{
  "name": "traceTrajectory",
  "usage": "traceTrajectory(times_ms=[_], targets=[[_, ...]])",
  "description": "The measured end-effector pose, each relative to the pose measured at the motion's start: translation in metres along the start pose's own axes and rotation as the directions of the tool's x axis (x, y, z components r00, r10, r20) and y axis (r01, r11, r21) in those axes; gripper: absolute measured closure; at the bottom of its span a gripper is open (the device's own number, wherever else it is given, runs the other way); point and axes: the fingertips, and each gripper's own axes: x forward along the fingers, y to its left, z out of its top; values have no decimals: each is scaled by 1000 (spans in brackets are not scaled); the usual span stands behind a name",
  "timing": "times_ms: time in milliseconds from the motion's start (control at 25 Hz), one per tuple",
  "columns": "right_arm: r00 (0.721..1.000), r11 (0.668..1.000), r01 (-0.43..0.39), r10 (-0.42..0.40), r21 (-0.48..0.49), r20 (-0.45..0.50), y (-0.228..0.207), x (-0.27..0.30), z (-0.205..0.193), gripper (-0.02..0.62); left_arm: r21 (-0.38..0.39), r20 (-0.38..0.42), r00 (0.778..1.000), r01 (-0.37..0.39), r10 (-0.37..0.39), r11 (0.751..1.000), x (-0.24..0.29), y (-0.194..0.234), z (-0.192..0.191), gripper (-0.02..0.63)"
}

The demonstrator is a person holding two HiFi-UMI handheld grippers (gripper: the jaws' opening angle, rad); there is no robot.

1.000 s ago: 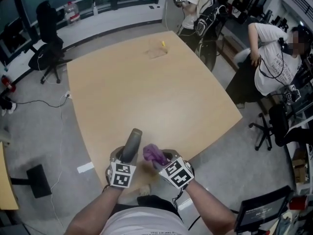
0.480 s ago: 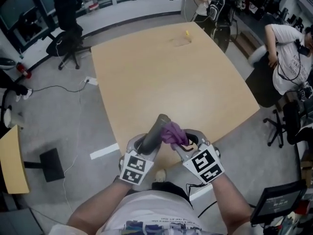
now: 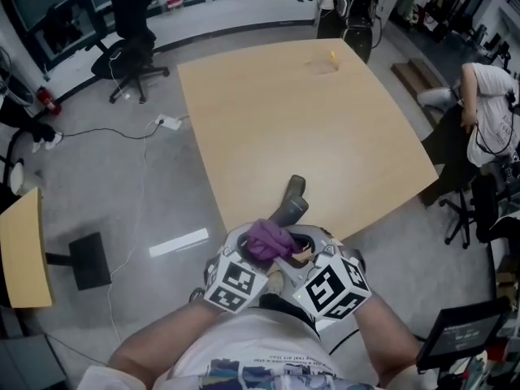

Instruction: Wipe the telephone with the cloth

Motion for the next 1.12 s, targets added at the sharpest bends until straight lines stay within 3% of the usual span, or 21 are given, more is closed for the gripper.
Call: traceTrajectory(times_ms=[240,680,920,1120], targets=[[1000,1000,5,-5,-2,-30,23,8,6,457,38,10,1000,29,-29,999,-23,-8,-10,353],[983,980,178,-174,84,-55,2,-6,5,457,65,29,996,84,-86,994,-52,-9,-17,354],[957,941,290,-285,175,-53,-17,-13,-6,457,95,46,991,121,-126,988,-68,-6,-18,354],[920,883,387,-387,265,-56,-39,-35,-11,457,23,69,982,172,-173,985,-81,-6,-13,354]])
